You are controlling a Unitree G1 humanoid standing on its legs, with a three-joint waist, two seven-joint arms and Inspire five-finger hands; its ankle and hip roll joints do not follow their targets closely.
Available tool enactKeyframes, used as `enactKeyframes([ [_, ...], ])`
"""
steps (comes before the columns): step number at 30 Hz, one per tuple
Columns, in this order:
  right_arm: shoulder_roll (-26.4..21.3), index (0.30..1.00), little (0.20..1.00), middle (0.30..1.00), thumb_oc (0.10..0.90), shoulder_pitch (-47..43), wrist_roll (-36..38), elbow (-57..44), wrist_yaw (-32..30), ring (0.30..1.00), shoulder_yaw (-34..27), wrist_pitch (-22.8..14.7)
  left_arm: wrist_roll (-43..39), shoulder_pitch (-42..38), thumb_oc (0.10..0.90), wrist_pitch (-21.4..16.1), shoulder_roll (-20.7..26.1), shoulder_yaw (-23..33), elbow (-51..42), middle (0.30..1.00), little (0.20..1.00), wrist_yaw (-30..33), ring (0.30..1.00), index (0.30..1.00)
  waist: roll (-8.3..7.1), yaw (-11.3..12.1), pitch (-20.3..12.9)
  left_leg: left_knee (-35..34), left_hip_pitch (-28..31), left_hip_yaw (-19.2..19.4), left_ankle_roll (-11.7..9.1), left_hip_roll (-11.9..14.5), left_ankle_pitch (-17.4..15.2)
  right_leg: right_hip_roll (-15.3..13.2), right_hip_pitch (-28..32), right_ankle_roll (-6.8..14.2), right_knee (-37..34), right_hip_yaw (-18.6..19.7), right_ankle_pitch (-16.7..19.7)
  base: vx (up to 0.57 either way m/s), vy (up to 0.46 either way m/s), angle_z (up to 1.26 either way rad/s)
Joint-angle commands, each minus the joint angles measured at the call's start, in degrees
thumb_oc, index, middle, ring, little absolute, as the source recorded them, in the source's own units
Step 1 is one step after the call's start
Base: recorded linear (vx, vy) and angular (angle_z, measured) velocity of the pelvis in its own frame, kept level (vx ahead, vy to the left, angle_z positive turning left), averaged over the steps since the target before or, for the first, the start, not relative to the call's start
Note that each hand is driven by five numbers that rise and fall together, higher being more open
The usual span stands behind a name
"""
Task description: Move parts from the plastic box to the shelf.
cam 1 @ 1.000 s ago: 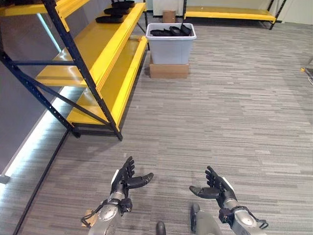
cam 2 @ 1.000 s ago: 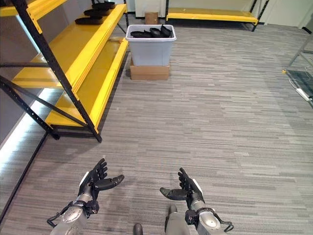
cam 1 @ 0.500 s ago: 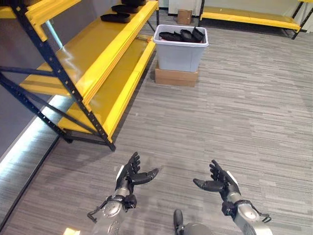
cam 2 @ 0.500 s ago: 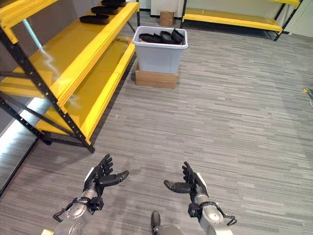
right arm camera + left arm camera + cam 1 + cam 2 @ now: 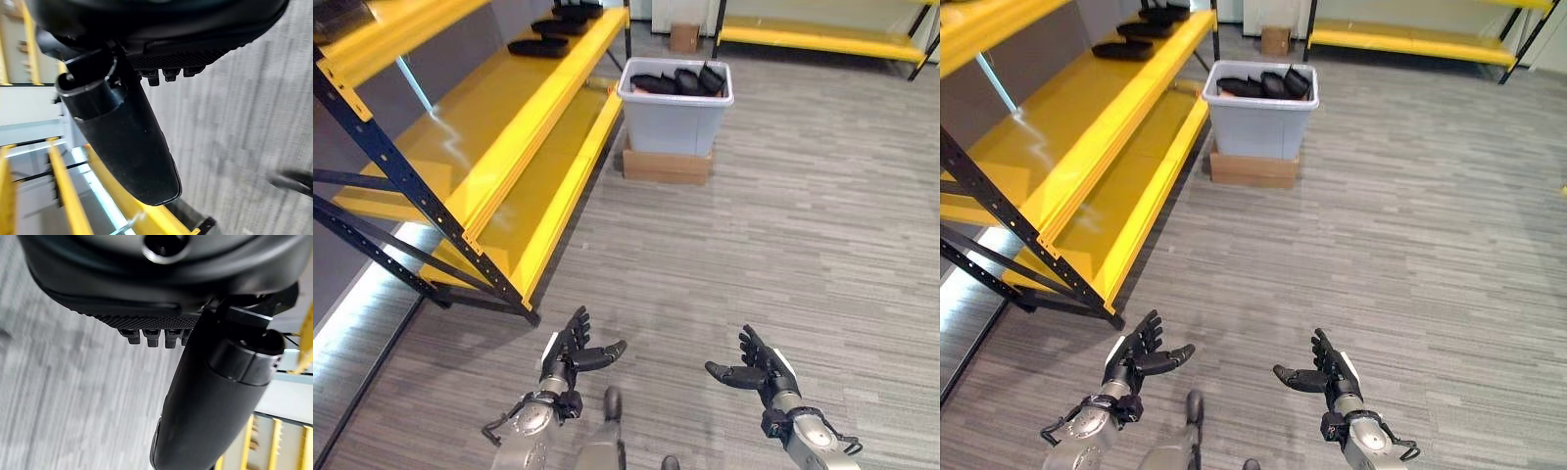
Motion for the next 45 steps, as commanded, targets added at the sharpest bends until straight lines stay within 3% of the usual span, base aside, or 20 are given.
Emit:
enactKeyframes([
  [1, -0.54, 1.000, 1.000, 1.000, 0.900, -0.88, -2.48, -7.57, 1.58, 1.000, -0.60, -4.66, 1.32, -1.82, 0.900, -5.17, 1.04, 1.42, -7.91, 1.000, 1.000, -0.68, 1.000, 1.000, -1.40, 1.42, -3.95, -3.02, -0.18, 1.92, -0.88, 0.32, 9.61, -0.77, 2.70, 4.91, 1.72, 3.67, -0.84, 0.51, 0.207, -0.77],
  [3, -0.11, 1.000, 1.000, 1.000, 0.900, -1.58, -2.57, -7.76, 2.05, 1.000, -0.05, -4.56, 1.52, -2.35, 0.900, -5.38, 1.49, 1.38, -8.26, 1.000, 1.000, -0.30, 1.000, 1.000, -2.16, 1.82, -5.23, -3.02, 1.69, 2.40, 0.16, -0.40, 9.85, -2.37, 3.22, 5.90, 4.23, 3.90, -1.92, 0.61, 0.266, -0.80],
  [4, 0.67, 1.000, 1.000, 1.000, 0.900, -2.16, -2.49, -8.05, 2.46, 1.000, 0.54, -4.44, 1.48, -2.50, 0.900, -5.30, 2.06, 1.42, -8.68, 1.000, 1.000, 0.00, 1.000, 1.000, -4.09, 2.69, -5.76, -1.49, 3.15, 3.68, 2.34, -1.98, 7.58, -5.36, 2.43, 8.04, 11.16, 3.86, 0.06, 0.63, 0.275, -0.64],
  [6, 1.06, 1.000, 1.000, 1.000, 0.900, -2.26, -2.83, -8.15, 2.69, 1.000, 0.90, -4.29, 1.75, -2.66, 0.900, -5.28, 2.31, 1.28, -8.59, 1.000, 1.000, 0.19, 1.000, 1.000, -4.46, 2.93, -5.87, -0.24, 3.48, 4.14, 3.47, -2.35, 5.86, -6.04, 0.04, 9.49, 16.32, 3.87, 3.49, 0.39, 0.180, -0.43],
  [7, 1.78, 1.000, 1.000, 1.000, 0.900, -2.46, -2.54, -8.14, 2.75, 1.000, 1.05, -4.30, 1.68, -3.16, 0.900, -5.19, 2.71, 1.08, -8.78, 1.000, 1.000, 1.06, 1.000, 1.000, -5.07, 2.32, -5.01, 1.40, 5.26, 4.46, 5.23, -3.57, 2.51, -6.05, -5.03, 12.57, 29.82, 4.39, 14.33, 0.22, 0.112, -0.45],
  [9, 2.04, 1.000, 1.000, 1.000, 0.900, -2.37, -2.09, -8.53, 2.77, 1.000, 1.13, -4.24, 1.50, -3.28, 0.900, -5.20, 2.98, 1.19, -9.26, 1.000, 1.000, 1.51, 1.000, 1.000, -4.46, 1.45, -4.08, 1.82, 7.02, 4.41, 5.94, -3.55, 1.22, -5.29, -8.01, 12.92, 35.96, 4.08, 17.51, 0.26, 0.170, -0.04],
  [13, 1.96, 1.000, 1.000, 1.000, 0.900, -1.48, -2.52, -9.46, 3.38, 1.000, 0.62, -4.04, 2.40, -3.44, 0.900, -5.05, 3.80, 0.97, -9.11, 1.000, 1.000, 0.76, 1.000, 1.000, -0.77, -0.87, -1.73, 0.49, 13.88, 3.50, 7.28, -2.39, -0.91, -1.50, -20.21, 12.24, 46.75, 0.28, 14.02, 0.33, 0.212, 0.21],
  [14, 1.92, 1.000, 1.000, 1.000, 0.900, -0.94, -1.96, -9.43, 3.33, 1.000, 0.17, -4.15, 2.49, -3.63, 0.900, -4.91, 3.89, 0.83, -8.83, 1.000, 1.000, 0.63, 1.000, 1.000, -0.45, -1.94, -1.05, 0.12, 15.86, 2.88, 7.16, -2.98, -1.58, -1.89, -22.79, 10.64, 42.75, -0.88, 9.29, 0.36, 0.156, -0.03],
  [16, 1.79, 1.000, 1.000, 1.000, 0.900, -0.17, -1.21, -9.72, 3.46, 1.000, -0.15, -4.03, 2.17, -3.24, 0.900, -4.93, 3.99, 0.68, -8.62, 1.000, 1.000, -0.28, 1.000, 1.000, 0.01, -2.93, -0.85, -0.13, 18.24, 2.03, 7.05, -3.44, -2.52, -1.14, -24.80, 9.55, 36.66, -2.05, 6.99, 0.43, 0.079, 0.03],
  [18, 1.68, 1.000, 1.000, 1.000, 0.900, 0.19, -1.26, -9.17, 3.21, 1.000, -0.19, -3.81, 2.07, -2.91, 0.900, -5.04, 3.56, 0.69, -8.15, 1.000, 1.000, -0.76, 1.000, 1.000, -0.41, -3.69, -0.92, -1.63, 22.11, 1.14, 6.59, -5.46, -4.31, -2.97, -26.10, 9.53, 18.46, -3.74, 8.56, 0.44, 0.025, 0.21],
  [22, 1.64, 1.000, 1.000, 1.000, 0.900, -0.02, -2.34, -9.40, 3.30, 1.000, -0.08, -3.47, 2.75, -3.32, 0.900, -5.32, 3.28, 1.22, -8.07, 1.000, 1.000, -1.13, 1.000, 1.000, 0.15, -4.25, -0.20, -2.68, 27.06, 1.12, 5.26, -5.48, -7.56, -7.34, -28.25, 12.02, 0.10, -8.58, 14.51, 0.38, -0.030, 0.27],
  [28, 1.89, 1.000, 1.000, 1.000, 0.900, -0.21, -1.43, -8.75, 2.84, 1.000, -1.02, -3.98, 3.40, -5.63, 0.900, -5.35, 1.52, -0.50, -5.56, 1.000, 1.000, -1.92, 1.000, 1.000, -1.32, -6.66, -4.21, 1.93, 35.05, -0.38, 2.62, -2.74, -14.20, -6.67, -23.43, 11.83, -0.12, -6.39, 18.41, 0.53, -0.108, 0.23],
  [31, 1.69, 1.000, 1.000, 1.000, 0.900, -0.82, -0.04, -8.54, 2.19, 1.000, -0.87, -4.76, 2.76, -7.04, 0.900, -5.56, 0.88, -1.47, -5.82, 1.000, 1.000, -1.18, 1.000, 1.000, 0.31, -8.38, -5.73, 7.81, 35.50, -1.10, -0.66, 1.43, -9.23, -3.67, -22.20, 9.44, 2.70, -6.24, 17.05, 0.56, -0.203, 0.84],
  [35, 0.82, 1.000, 1.000, 1.000, 0.900, -0.76, 0.83, -9.63, 2.49, 1.000, -0.85, -5.24, 1.35, -7.36, 0.900, -5.41, 0.77, -1.38, -6.21, 1.000, 1.000, -0.46, 1.000, 1.000, -0.23, -8.03, -6.07, 28.31, 28.73, -0.52, -3.60, 3.63, 5.15, -0.76, -17.56, 5.47, 4.81, -5.55, 11.70, 0.43, -0.221, -0.19],
  [36, 0.41, 1.000, 1.000, 1.000, 0.900, -0.96, 1.15, -9.61, 2.28, 1.000, -0.87, -5.30, 0.96, -7.40, 0.900, -5.05, 0.89, -1.30, -6.69, 1.000, 1.000, -0.22, 1.000, 1.000, -0.92, -7.41, -5.32, 37.11, 25.04, -1.17, -3.50, 3.65, 7.99, -0.42, -16.18, 4.34, 5.19, -4.76, 10.97, 0.37, -0.257, -0.15],
  [38, -0.50, 1.000, 1.000, 1.000, 0.900, -1.30, 0.98, -9.70, 1.53, 1.000, -1.01, -5.26, 0.41, -7.14, 0.900, -4.83, 1.03, -1.37, -7.25, 1.000, 1.000, -0.07, 1.000, 1.000, -2.74, -5.59, -3.02, 46.91, 18.11, -1.49, -0.71, 1.83, 6.24, -0.68, -13.49, 2.85, 5.19, -2.75, 9.76, 0.27, -0.191, -0.21],
  [39, -0.51, 1.000, 1.000, 1.000, 0.900, -1.30, 0.98, -9.70, 1.53, 1.000, -1.01, -5.26, 0.41, -7.14, 0.900, -4.83, 1.03, -1.37, -7.25, 1.000, 1.000, -0.07, 1.000, 1.000, -2.67, -5.58, -3.02, 47.01, 18.06, -1.50, -0.71, 1.88, 6.18, -0.61, -13.50, 2.85, 5.19, -2.76, 9.76, 0.28, -0.126, -0.27],
  [40, -0.91, 1.000, 1.000, 1.000, 0.900, -1.10, 0.70, -9.92, 1.03, 1.000, -1.70, -5.28, 0.41, -6.30, 0.900, -4.42, 0.82, -1.15, -7.71, 1.000, 1.000, 0.29, 1.000, 1.000, -3.79, -4.10, -1.92, 44.11, 11.53, -0.47, 1.43, -0.28, 0.44, -1.15, -11.49, 2.82, 5.22, -1.77, 8.80, 0.28, -0.065, -0.41],
  [42, -1.27, 1.000, 1.000, 1.000, 0.900, -0.86, 0.95, -9.84, 0.74, 1.000, -1.87, -5.49, -0.37, -4.35, 0.900, -4.38, 1.24, -0.18, -8.72, 1.000, 1.000, -0.35, 1.000, 1.000, -4.92, -2.58, -1.14, 39.28, 5.25, 1.98, 2.38, 0.79, -2.21, -1.86, -9.50, 3.33, 4.96, -0.36, 7.99, 0.35, -0.027, -0.31],
  [45, -1.01, 1.000, 1.000, 1.000, 0.900, -0.02, 0.64, -8.97, 0.71, 1.000, -1.87, -5.75, 0.13, -3.47, 0.900, -4.71, 1.72, -0.39, -8.47, 1.000, 1.000, -0.42, 1.000, 1.000, -4.26, -1.91, -0.91, 11.82, 5.50, 5.31, 1.68, 3.54, 1.23, -1.75, -6.45, 4.64, 4.98, -0.26, 5.32, 0.37, 0.102, -0.35],
])
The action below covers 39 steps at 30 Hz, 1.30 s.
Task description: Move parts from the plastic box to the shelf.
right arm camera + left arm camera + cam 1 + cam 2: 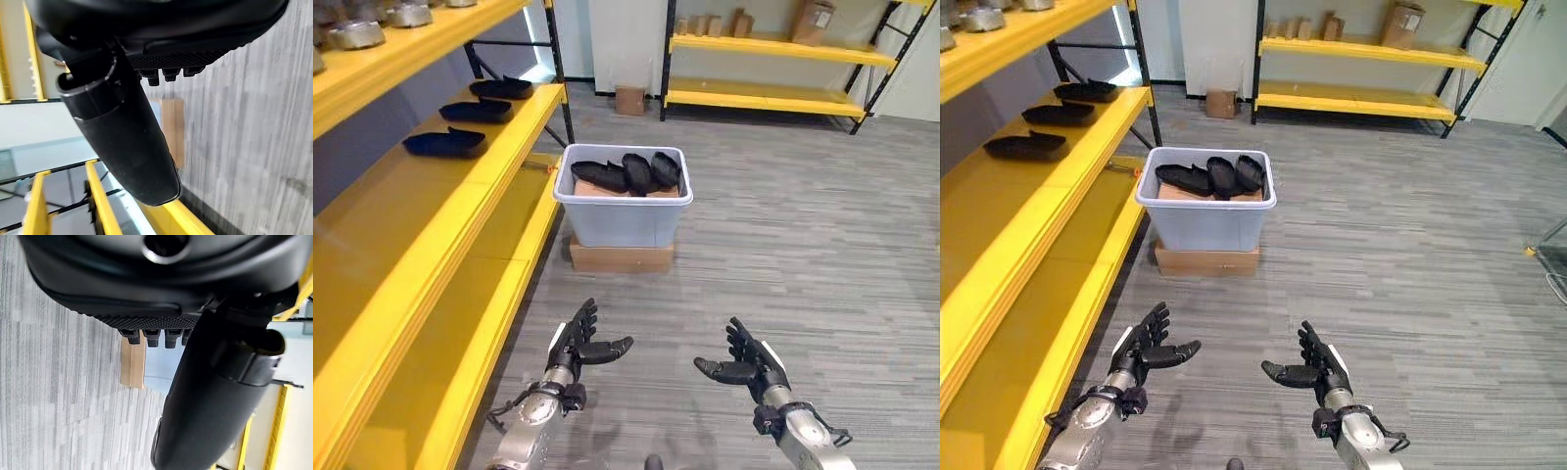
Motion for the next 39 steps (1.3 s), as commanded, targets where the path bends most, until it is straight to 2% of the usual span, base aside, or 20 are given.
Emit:
enactKeyframes([
  [1, -1.68, 1.000, 1.000, 1.000, 0.900, -0.12, 1.40, -4.07, 0.08, 1.000, -1.24, -4.75, -0.49, -2.33, 0.900, -4.69, 1.22, 1.54, -5.50, 1.000, 1.000, -0.30, 1.000, 1.000, 2.18, 0.39, 0.04, -27.61, 6.02, 3.81, -0.45, 1.81, 13.62, -0.23, 1.56, 7.06, 0.34, 0.10, -1.09, 0.50, 0.152, -0.18],
  [2, -1.51, 1.000, 1.000, 1.000, 0.900, -0.06, 0.31, -3.42, 0.12, 1.000, -0.54, -4.25, 0.62, -2.37, 0.900, -4.76, 1.05, 1.78, -5.00, 1.000, 1.000, -0.05, 1.000, 1.000, 3.20, 1.30, -0.17, -35.91, 4.92, 1.62, -1.06, -0.04, 15.87, 0.66, 4.12, 7.10, 0.02, 1.29, -2.38, 0.39, 0.124, 0.07],
  [5, -1.67, 1.000, 1.000, 1.000, 0.900, -0.61, -0.45, -2.91, 0.67, 1.000, 0.24, -3.78, 0.64, -2.52, 0.900, -4.97, 0.82, 2.34, -4.83, 1.000, 1.000, 0.01, 1.000, 1.000, 4.04, 1.47, -0.81, -35.91, 4.25, 0.08, -2.38, -0.83, 17.62, 1.15, 6.39, 6.92, -0.30, 2.84, -3.88, 0.35, 0.127, -0.13],
  [6, -1.67, 1.000, 1.000, 1.000, 0.900, -0.84, -0.93, -3.45, 1.41, 1.000, 0.90, -3.56, 0.29, -2.10, 0.900, -5.13, 0.83, 2.61, -4.80, 1.000, 1.000, -0.12, 1.000, 1.000, 4.45, 1.42, -1.54, -35.91, 5.13, 0.05, -2.00, -0.39, 17.90, 1.36, 6.84, 7.03, -0.18, 3.70, -4.86, 0.40, 0.182, -0.68],
  [8, -1.26, 1.000, 1.000, 1.000, 0.900, -1.30, -1.38, -3.87, 1.94, 1.000, 1.61, -3.53, 0.57, -2.77, 0.900, -5.27, 0.98, 2.40, -5.03, 1.000, 1.000, 0.25, 1.000, 1.000, 4.33, 1.65, -2.77, -35.91, 6.15, 0.89, -2.30, -0.70, 18.97, -0.15, 7.91, 7.53, -0.08, 3.41, -5.93, 0.41, 0.214, -0.71],
  [11, -0.45, 1.000, 1.000, 1.000, 0.900, -2.57, -2.14, -4.24, 2.27, 1.000, 2.59, -2.93, 1.06, -3.22, 0.900, -5.28, 1.90, 2.37, -5.62, 1.000, 1.000, 0.35, 1.000, 1.000, 3.29, 2.95, -4.27, -35.67, 8.24, 2.23, -0.33, -2.07, 17.52, -3.24, 8.61, 9.41, 3.05, 4.11, -6.43, 0.43, 0.232, -0.52],
  [12, -0.15, 1.000, 1.000, 1.000, 0.900, -2.84, -2.29, -4.20, 2.47, 1.000, 2.91, -2.81, 1.09, -3.18, 0.900, -5.28, 2.05, 2.33, -5.66, 1.000, 1.000, 0.54, 1.000, 1.000, 2.86, 3.33, -4.55, -34.99, 8.53, 2.41, 0.70, -2.92, 16.30, -4.52, 7.94, 10.31, 5.48, 4.03, -5.49, 0.38, 0.223, -0.49],
  [14, 0.34, 1.000, 1.000, 1.000, 0.900, -3.30, -2.49, -4.00, 2.96, 1.000, 3.40, -2.74, 1.12, -3.45, 0.900, -4.93, 2.30, 1.96, -5.62, 1.000, 1.000, 0.73, 1.000, 1.000, 2.02, 3.68, -4.75, -33.39, 9.42, 2.88, 2.85, -4.62, 13.48, -6.34, 4.64, 12.93, 15.32, 4.08, 0.24, 0.33, 0.215, -0.33],
  [16, 0.61, 1.000, 1.000, 1.000, 0.900, -3.40, -2.35, -4.25, 3.12, 1.000, 3.47, -2.65, 1.09, -3.80, 0.900, -4.82, 2.64, 1.30, -5.83, 1.000, 1.000, 0.70, 1.000, 1.000, 2.18, 2.81, -3.53, -32.71, 11.57, 2.14, 4.01, -5.48, 11.62, -5.46, -0.07, 14.71, 26.10, 5.10, 6.87, 0.22, 0.181, -0.06],
  [17, 0.70, 1.000, 1.000, 1.000, 0.900, -3.34, -2.52, -4.57, 3.23, 1.000, 3.37, -2.79, 1.19, -3.90, 0.900, -4.77, 2.81, 1.20, -6.00, 1.000, 1.000, 0.74, 1.000, 1.000, 2.90, 2.39, -2.93, -32.55, 12.70, 1.75, 4.65, -5.30, 10.78, -4.91, -2.65, 15.04, 31.39, 4.72, 9.76, 0.21, 0.210, 0.18],
  [19, 0.60, 1.000, 1.000, 1.000, 0.900, -3.33, -3.18, -4.72, 3.35, 1.000, 3.32, -2.84, 1.56, -4.14, 0.900, -4.52, 3.26, 0.87, -6.42, 1.000, 1.000, 0.83, 1.000, 1.000, 4.01, 1.13, -1.15, -32.68, 15.56, 1.34, 5.51, -5.27, 9.45, -3.31, -7.32, 15.26, 40.04, 2.90, 10.98, 0.21, 0.212, 0.28],
  [21, 0.81, 1.000, 1.000, 1.000, 0.900, -2.79, -3.28, -4.51, 3.25, 1.000, 3.07, -2.70, 1.74, -3.73, 0.900, -4.60, 3.36, 0.96, -6.24, 1.000, 1.000, 0.47, 1.000, 1.000, 5.42, 0.55, -0.52, -33.13, 17.95, 0.74, 6.08, -4.92, 8.72, -2.70, -11.96, 14.37, 43.02, 1.32, 8.51, 0.26, 0.172, 0.18],
  [23, 0.56, 1.000, 1.000, 1.000, 0.900, -2.05, -3.18, -4.36, 2.83, 1.000, 2.54, -2.64, 1.46, -3.32, 0.900, -4.34, 3.37, 1.32, -5.68, 1.000, 1.000, 0.13, 1.000, 1.000, 6.18, -0.76, 0.04, -34.49, 20.73, -0.76, 6.04, -5.57, 8.53, -0.53, -16.81, 12.18, 39.04, 0.64, 2.86, 0.32, 0.113, 0.23],
  [24, 0.50, 1.000, 1.000, 1.000, 0.900, -1.67, -3.20, -4.67, 2.81, 1.000, 2.30, -2.64, 1.27, -3.15, 0.900, -4.42, 3.45, 1.53, -5.77, 1.000, 1.000, -0.08, 1.000, 1.000, 6.17, -1.13, 0.28, -34.49, 21.70, -1.08, 6.01, -5.92, 8.21, -0.50, -17.14, 12.02, 36.60, -0.10, 2.42, 0.32, 0.060, 0.22],
  [26, 0.54, 1.000, 1.000, 1.000, 0.900, -1.09, -2.66, -4.65, 2.71, 1.000, 1.99, -2.76, 1.16, -2.79, 0.900, -4.61, 3.56, 1.74, -5.63, 1.000, 1.000, -0.39, 1.000, 1.000, 5.94, -1.42, 0.44, -34.15, 23.07, -1.55, 5.68, -6.48, 6.58, -1.78, -17.06, 11.30, 26.55, -2.32, 1.34, 0.27, 0.006, 0.32],
  [29, 0.11, 1.000, 1.000, 1.000, 0.900, -1.24, -2.78, -4.40, 2.93, 1.000, 2.04, -2.58, 1.33, -2.81, 0.900, -4.72, 3.23, 1.96, -5.14, 1.000, 1.000, -0.73, 1.000, 1.000, 5.09, -1.69, 0.51, -34.29, 25.51, -2.26, 4.92, -7.67, 4.42, -3.54, -18.38, 12.30, 8.78, -2.95, 4.45, 0.30, -0.045, 0.17],
  [32, -0.51, 1.000, 1.000, 1.000, 0.900, -1.27, -4.88, -5.25, 3.16, 1.000, 2.00, -2.47, 1.87, -2.52, 0.900, -5.08, 3.17, 2.37, -5.44, 1.000, 1.000, -1.20, 1.000, 1.000, 5.22, -1.96, 1.01, -34.45, 28.27, -2.92, 4.34, -7.56, 2.21, -5.70, -18.33, 13.62, -0.52, -5.07, 8.51, 0.32, -0.060, -0.03],
  [35, -0.63, 1.000, 1.000, 1.000, 0.900, -1.15, -5.52, -5.18, 3.12, 1.000, 1.32, -2.63, 2.47, -2.64, 0.900, -5.19, 3.00, 2.32, -5.16, 1.000, 1.000, -1.80, 1.000, 1.000, 4.84, -2.39, 0.53, -33.80, 31.52, -3.73, 3.37, -7.25, -0.35, -6.42, -17.64, 14.48, -3.34, -5.08, 10.67, 0.37, -0.093, 0.09],
  [37, -0.42, 1.000, 1.000, 1.000, 0.900, -1.02, -5.29, -4.61, 3.00, 1.000, 1.11, -2.78, 2.46, -2.34, 0.900, -5.16, 2.14, 1.97, -4.50, 1.000, 1.000, -2.26, 1.000, 1.000, 4.20, -2.55, -1.32, -33.49, 33.76, -4.41, 2.81, -6.93, -2.21, -5.78, -15.74, 14.15, -4.61, -4.46, 11.79, 0.43, -0.132, 0.36],
  [39, -0.72, 1.000, 1.000, 1.000, 0.900, -1.65, -4.45, -4.31, 2.91, 1.000, 1.06, -3.33, 2.28, -3.02, 0.900, -5.17, 1.31, 1.69, -4.42, 1.000, 1.000, -2.02, 1.000, 1.000, 4.98, -3.08, -2.67, -31.71, 35.01, -5.56, 1.49, -5.12, -1.86, -4.49, -14.01, 13.35, -3.87, -3.57, 12.62, 0.45, -0.176, 0.63],
])
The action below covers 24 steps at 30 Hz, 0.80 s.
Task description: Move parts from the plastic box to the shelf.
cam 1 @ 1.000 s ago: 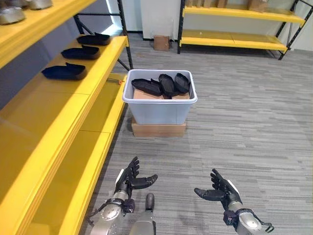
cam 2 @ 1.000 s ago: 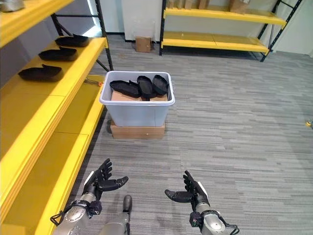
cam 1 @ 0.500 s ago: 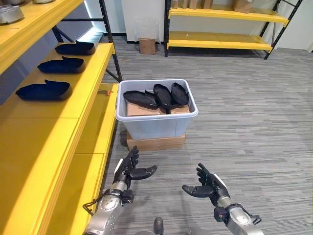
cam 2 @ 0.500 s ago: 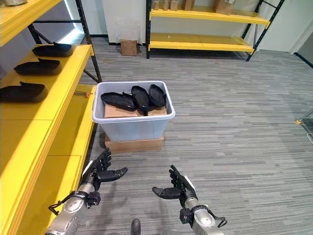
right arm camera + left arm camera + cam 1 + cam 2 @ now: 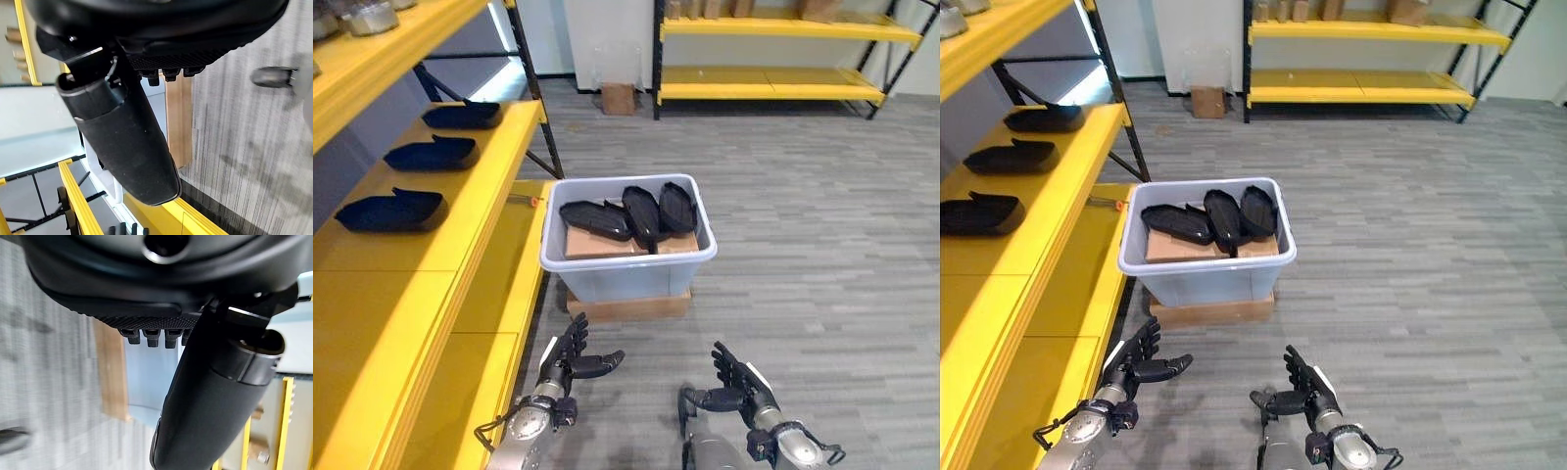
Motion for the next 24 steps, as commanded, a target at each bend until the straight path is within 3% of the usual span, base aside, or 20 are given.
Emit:
enactKeyframes([
  [1, -1.38, 1.000, 1.000, 1.000, 0.900, -5.64, 0.76, -4.33, -0.06, 1.000, -2.69, -5.56, 1.61, -4.63, 0.900, -5.16, 0.25, 1.98, -6.44, 1.000, 1.000, -1.38, 1.000, 1.000, 0.14, -0.53, -3.57, 3.23, 2.33, -0.28, -3.43, 1.24, -1.05, 2.83, -0.29, 1.32, -1.66, 1.05, 2.45, 0.37, -0.171, 0.48],
  [3, -1.86, 1.000, 1.000, 1.000, 0.900, -6.04, 1.14, -4.80, 0.07, 1.000, -2.62, -5.78, 1.33, -4.91, 0.900, -5.27, 0.15, 1.91, -6.70, 1.000, 1.000, -1.27, 1.000, 1.000, 0.86, -0.79, -4.16, 5.61, 2.39, -0.72, -4.57, 3.06, -0.14, 4.09, -0.43, 0.08, 0.49, 0.59, 0.60, 0.33, -0.169, 0.44],
  [4, -2.10, 1.000, 1.000, 1.000, 0.900, -6.66, 1.60, -4.52, -0.24, 1.000, -2.49, -6.20, 0.71, -5.84, 0.900, -5.29, -0.18, 1.45, -6.30, 1.000, 1.000, -0.88, 1.000, 1.000, 1.15, -1.04, -4.42, 10.09, 1.07, -0.46, -6.52, 4.58, 2.68, 5.15, 0.56, -1.33, 1.59, 0.21, -1.43, 0.32, -0.171, 0.08],
  [5, -2.11, 1.000, 1.000, 1.000, 0.900, -6.68, 1.61, -4.50, -0.24, 1.000, -2.49, -6.21, 0.71, -5.88, 0.900, -5.30, -0.20, 1.45, -6.28, 1.000, 1.000, -0.88, 1.000, 1.000, 1.19, -1.10, -4.44, 10.28, 0.94, -0.53, -6.54, 4.62, 2.56, 5.16, 0.50, -1.36, 1.68, 0.13, -1.50, 0.30, -0.166, 0.06],
  [7, -2.21, 1.000, 1.000, 1.000, 0.900, -7.11, 2.42, -4.23, -0.38, 1.000, -2.27, -6.35, -0.23, -6.70, 0.900, -5.29, -0.19, 1.24, -5.96, 1.000, 1.000, -0.56, 1.000, 1.000, 1.19, -1.15, -4.49, 17.85, -1.61, -0.22, -9.07, 6.03, 8.42, 6.25, 2.63, -2.81, 1.91, -0.05, -3.41, 0.24, -0.158, 0.11],
  [8, -2.45, 1.000, 1.000, 1.000, 0.900, -7.09, 2.91, -4.42, -0.45, 1.000, -2.23, -6.49, -0.54, -6.74, 0.900, -5.30, -0.25, 1.15, -6.15, 1.000, 1.000, -0.45, 1.000, 1.000, 0.50, -0.99, -4.21, 24.82, -4.77, 0.44, -10.01, 6.11, 12.44, 6.12, 4.17, -3.68, 1.74, -0.16, -4.28, 0.25, -0.192, -0.04],
  [9, -2.63, 1.000, 1.000, 1.000, 0.900, -7.05, 3.12, -4.44, -0.50, 1.000, -2.19, -6.47, -0.71, -6.86, 0.900, -5.27, -0.30, 0.89, -6.08, 1.000, 1.000, -0.60, 1.000, 1.000, -0.05, -0.69, -3.65, 31.05, -7.87, 1.26, -10.65, 5.99, 14.44, 5.87, 5.87, -4.15, 1.27, -0.15, -5.11, 0.22, -0.220, 0.00],
  [10, -3.10, 1.000, 1.000, 1.000, 0.900, -7.36, 3.17, -4.21, -0.44, 1.000, -1.90, -6.53, -1.14, -7.07, 0.900, -5.23, -0.35, 0.82, -6.10, 1.000, 1.000, -0.57, 1.000, 1.000, -0.97, -0.04, -2.65, 38.76, -11.19, 1.91, -10.59, 5.71, 16.41, 5.79, 7.51, -4.97, 0.83, -0.12, -5.55, 0.19, -0.215, 0.02],
  [12, -3.54, 1.000, 1.000, 1.000, 0.900, -7.71, 3.16, -4.13, -1.04, 1.000, -1.76, -6.35, -1.50, -6.84, 0.900, -5.08, -0.33, 0.88, -6.21, 1.000, 1.000, -0.56, 1.000, 1.000, -1.85, 1.22, -1.13, 46.83, -15.67, 3.71, -8.83, 5.65, 15.11, 5.86, 9.41, -5.86, 0.61, 0.45, -6.51, 0.17, -0.187, 0.05],
  [13, -3.72, 1.000, 1.000, 1.000, 0.900, -7.66, 3.17, -4.27, -1.08, 1.000, -1.75, -6.15, -1.64, -6.35, 0.900, -4.87, -0.36, 1.20, -6.34, 1.000, 1.000, -0.36, 1.000, 1.000, -2.46, 1.59, -0.73, 46.90, -17.75, 5.38, -7.52, 6.30, 14.54, 5.63, 10.45, -6.37, 0.53, 0.50, -7.10, 0.12, -0.097, -0.02],
  [14, -3.73, 1.000, 1.000, 1.000, 0.900, -7.64, 3.17, -4.29, -1.09, 1.000, -1.75, -6.14, -1.64, -6.31, 0.900, -4.84, -0.36, 1.20, -6.37, 1.000, 1.000, -0.36, 1.000, 1.000, -2.30, 1.74, -0.65, 47.13, -17.68, 5.52, -7.48, 6.50, 14.30, 5.81, 10.54, -6.36, 0.53, 0.63, -7.13, 0.20, -0.125, -0.12],
  [15, -3.92, 1.000, 1.000, 1.000, 0.900, -7.25, 3.17, -4.20, -1.36, 1.000, -1.88, -6.09, -1.76, -5.67, 0.900, -4.65, -0.39, 1.39, -6.44, 1.000, 1.000, -0.60, 1.000, 1.000, -3.33, 2.87, -0.02, 44.32, -22.87, 7.69, -6.38, 7.13, 11.80, 5.24, 12.15, -6.44, 0.31, 0.93, -7.76, 0.18, -0.071, -0.12],
  [17, -3.95, 1.000, 1.000, 1.000, 0.900, -6.75, 3.19, -4.34, -1.58, 1.000, -2.30, -6.22, -1.84, -5.07, 0.900, -4.63, -0.02, 1.73, -6.48, 1.000, 1.000, -0.33, 1.000, 1.000, -3.82, 3.62, 0.44, 38.23, -25.91, 8.46, -5.56, 6.96, 9.22, 4.92, 13.47, -5.99, 0.24, 1.26, -8.62, 0.25, -0.010, -0.08],
  [18, -4.00, 1.000, 1.000, 1.000, 0.900, -6.30, 2.70, -3.92, -1.59, 1.000, -2.43, -6.31, -1.50, -4.52, 0.900, -4.66, 0.15, 1.80, -6.60, 1.000, 1.000, -0.40, 1.000, 1.000, -3.64, 4.02, 0.36, 27.12, -26.49, 8.10, -5.35, 6.95, 9.40, 4.93, 14.33, -5.43, 0.28, 1.44, -9.83, 0.21, 0.055, -0.13],
  [19, -4.00, 1.000, 1.000, 1.000, 0.900, -6.30, 2.70, -3.92, -1.59, 1.000, -2.43, -6.31, -1.50, -4.51, 0.900, -4.66, 0.15, 1.80, -6.60, 1.000, 1.000, -0.40, 1.000, 1.000, -3.69, 4.04, 0.41, 26.98, -26.36, 8.14, -5.35, 6.91, 9.47, 4.88, 14.39, -5.43, 0.27, 1.46, -9.84, 0.30, 0.100, -0.33],
  [20, -4.02, 1.000, 1.000, 1.000, 0.900, -5.32, 2.47, -4.04, -1.58, 1.000, -2.77, -6.44, -1.01, -4.25, 0.900, -4.80, 0.24, 1.82, -6.60, 1.000, 1.000, -0.50, 1.000, 1.000, -3.19, 3.86, -0.08, 13.36, -25.22, 8.33, -6.18, 9.13, 12.49, 4.98, 15.57, -5.02, 0.19, 0.87, -11.04, 0.23, 0.086, -0.22],
  [24, -3.94, 1.000, 1.000, 1.000, 0.900, -4.71, 1.86, -3.62, -1.37, 1.000, -3.16, -6.17, -0.21, -4.12, 0.900, -4.66, 0.29, 2.07, -5.99, 1.000, 1.000, -0.40, 1.000, 1.000, -1.38, 4.17, -0.93, -0.88, -24.85, 5.78, -8.73, 10.23, 19.23, 6.28, 18.11, -4.78, 0.58, 2.26, -13.48, 0.27, 0.122, -0.15],
])
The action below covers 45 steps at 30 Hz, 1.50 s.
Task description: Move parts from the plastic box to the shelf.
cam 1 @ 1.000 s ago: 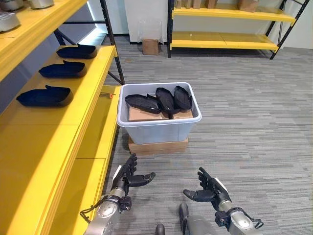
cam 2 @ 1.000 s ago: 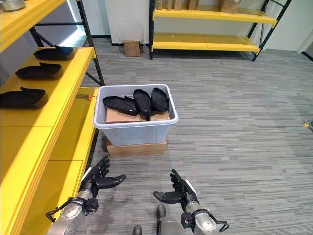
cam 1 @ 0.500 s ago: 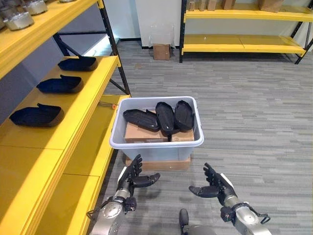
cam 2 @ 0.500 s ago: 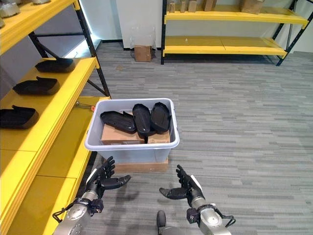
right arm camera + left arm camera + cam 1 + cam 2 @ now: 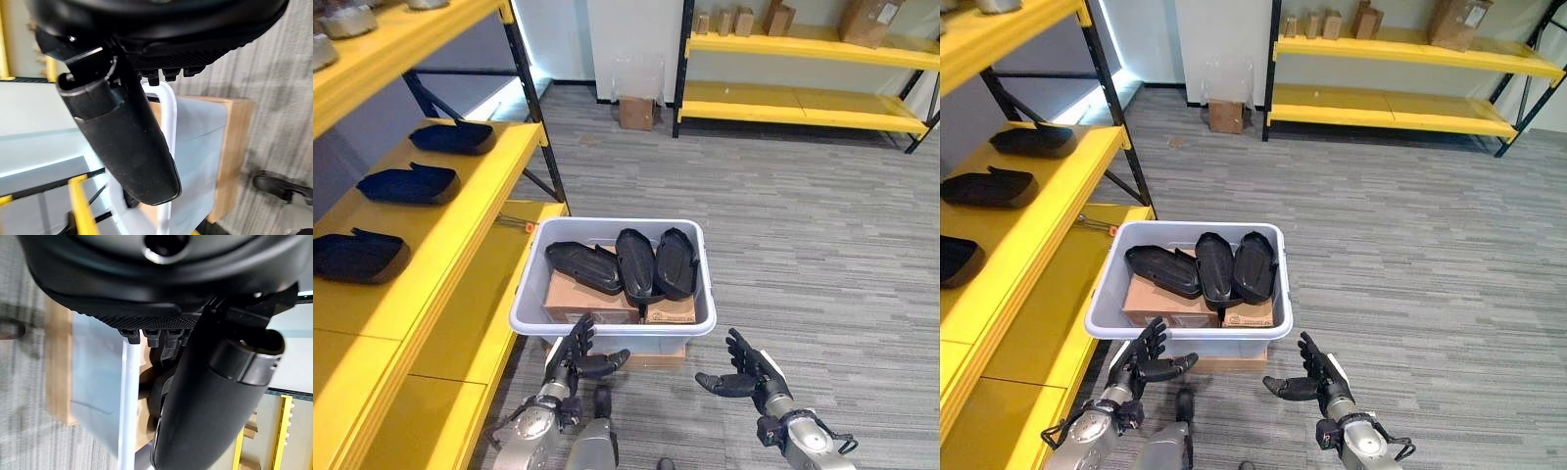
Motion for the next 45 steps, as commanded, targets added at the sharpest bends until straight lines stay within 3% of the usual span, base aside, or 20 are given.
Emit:
enactKeyframes([
  [1, -1.64, 1.000, 1.000, 1.000, 0.900, -1.09, 0.10, -5.81, 0.48, 1.000, -1.89, -4.76, 0.32, -2.97, 0.900, -4.67, 1.19, 1.92, -6.07, 1.000, 1.000, -0.13, 1.000, 1.000, -0.31, 0.60, -2.24, -2.72, 4.80, 0.03, -1.70, 1.60, 5.88, -1.58, -2.68, 5.28, 2.77, 0.75, -1.57, 0.28, 0.166, -0.26],
  [4, -0.86, 1.000, 1.000, 1.000, 0.900, -0.56, 0.16, -5.78, 0.75, 1.000, -1.42, -4.51, -0.24, -3.29, 0.900, -4.83, 0.96, 1.72, -5.79, 1.000, 1.000, 0.08, 1.000, 1.000, 0.36, 0.21, -3.76, -2.84, 5.88, 0.60, -2.34, 2.35, 6.31, -1.68, -1.75, 5.34, 3.36, 1.30, -3.15, 0.24, 0.181, -0.38],
  [11, 0.11, 1.000, 1.000, 1.000, 0.900, 0.29, -0.08, -6.19, 1.19, 1.000, -2.25, -3.67, -0.37, -3.48, 0.900, -4.90, 2.06, 1.87, -6.32, 1.000, 1.000, 0.07, 1.000, 1.000, -1.01, 0.17, -5.25, -2.14, 7.80, 3.56, -0.20, 0.29, 3.48, -5.66, -0.42, 7.46, 4.42, 1.32, -3.54, 0.19, 0.168, -0.11],
  [17, 0.63, 1.000, 1.000, 1.000, 0.900, -0.53, -0.69, -6.85, 1.71, 1.000, -2.36, -3.64, -0.84, -3.23, 0.900, -5.09, 3.50, 2.54, -7.50, 1.000, 1.000, 0.52, 1.000, 1.000, -2.31, 0.62, -6.20, 2.89, 7.15, 5.29, 2.79, -2.52, -2.57, -9.78, -2.15, 10.39, 7.03, 3.16, -1.30, 0.15, 0.180, -0.14],
  [24, 0.94, 1.000, 1.000, 1.000, 0.900, -0.92, -1.59, -7.64, 2.01, 1.000, -2.52, -3.92, -1.10, -2.85, 0.900, -5.36, 4.11, 3.02, -9.32, 1.000, 1.000, 0.19, 1.000, 1.000, -2.47, 0.80, -6.86, 2.97, 8.36, 6.44, 4.62, -4.43, -5.33, -12.06, -4.07, 12.98, 9.61, 4.09, 1.90, 0.08, 0.144, -0.15],
  [27, 1.13, 1.000, 1.000, 1.000, 0.900, -1.11, -1.91, -8.15, 2.25, 1.000, -2.68, -4.07, -1.19, -3.09, 0.900, -5.47, 4.54, 3.28, -10.63, 1.000, 1.000, -0.08, 1.000, 1.000, -2.19, 0.57, -6.46, 2.85, 9.06, 6.32, 5.41, -5.19, -6.03, -12.11, -6.18, 13.92, 13.97, 4.63, 3.80, 0.03, 0.113, -0.05],
  [31, 1.01, 1.000, 1.000, 1.000, 0.900, -1.45, -2.20, -10.40, 2.52, 1.000, -2.92, -4.56, -1.00, -3.87, 0.900, -5.87, 5.10, 3.21, -12.07, 1.000, 1.000, -0.12, 1.000, 1.000, -0.56, -1.06, -4.03, 0.39, 11.61, 5.94, 6.70, -5.66, -5.62, -10.60, -13.05, 14.40, 26.02, 6.19, 8.90, -0.02, 0.168, -0.02],
  [33, 0.95, 1.000, 1.000, 1.000, 0.900, -1.01, -2.07, -11.70, 2.68, 1.000, -3.27, -4.68, -1.12, -3.89, 0.900, -5.79, 5.38, 3.21, -13.07, 1.000, 1.000, -0.39, 1.000, 1.000, 0.34, -1.70, -3.42, -0.85, 12.88, 5.52, 6.89, -5.79, -5.43, -10.06, -15.15, 13.67, 28.96, 6.30, 8.65, 0.04, 0.140, 0.00],
  [37, 0.92, 1.000, 1.000, 1.000, 0.900, -0.28, -1.46, -14.17, 2.74, 1.000, -3.61, -5.35, -1.60, -2.93, 0.900, -6.20, 5.86, 3.74, -14.51, 1.000, 1.000, -1.27, 1.000, 1.000, 0.64, -1.43, -3.07, -1.63, 14.82, 6.64, 6.67, -5.38, -6.72, -13.55, -16.01, 12.12, 23.19, 2.80, 6.31, 0.08, 0.026, -0.03],
  [38, 0.56, 1.000, 1.000, 1.000, 0.900, -0.38, -1.38, -15.63, 2.81, 1.000, -3.88, -5.72, -2.14, -2.33, 0.900, -6.39, 6.28, 4.45, -15.78, 1.000, 1.000, -1.42, 1.000, 1.000, 0.51, -0.80, -2.35, -1.01, 15.12, 7.37, 6.00, -4.43, -7.75, -16.57, -16.93, 12.51, 16.55, -0.32, 6.83, 0.06, -0.117, -0.38],
  [40, -0.05, 1.000, 1.000, 1.000, 0.900, -0.57, -1.88, -17.77, 2.98, 1.000, -4.39, -5.82, -2.17, -1.84, 0.900, -6.50, 6.40, 5.50, -16.81, 1.000, 1.000, -1.33, 1.000, 1.000, -0.28, -0.66, -1.63, 0.11, 15.41, 8.13, 5.41, -3.97, -8.67, -19.24, -16.93, 13.70, 10.85, -3.59, 9.73, 0.03, -0.133, -0.57],
  [41, -0.43, 1.000, 1.000, 1.000, 0.900, -0.41, -1.95, -18.92, 3.33, 1.000, -4.83, -5.83, -2.03, -1.38, 0.900, -6.64, 6.38, 6.04, -17.00, 1.000, 1.000, -1.53, 1.000, 1.000, -0.76, -0.92, -1.59, 0.16, 15.63, 8.23, 5.20, -4.12, -8.81, -19.67, -16.91, 14.26, 9.39, -3.85, 10.96, 0.02, -0.135, -0.25],
  [45, -1.73, 1.000, 1.000, 1.000, 0.900, 2.18, -1.56, -24.11, 4.85, 1.000, -8.28, -6.51, -1.55, -0.44, 0.900, -7.01, 5.90, 7.38, -17.62, 1.000, 1.000, -2.70, 1.000, 1.000, -2.65, -1.46, -3.26, -0.06, 15.55, 8.15, 3.52, -3.43, -8.43, -18.83, -12.67, 15.29, 5.14, -4.32, 9.66, 0.04, -0.167, 0.24],
])
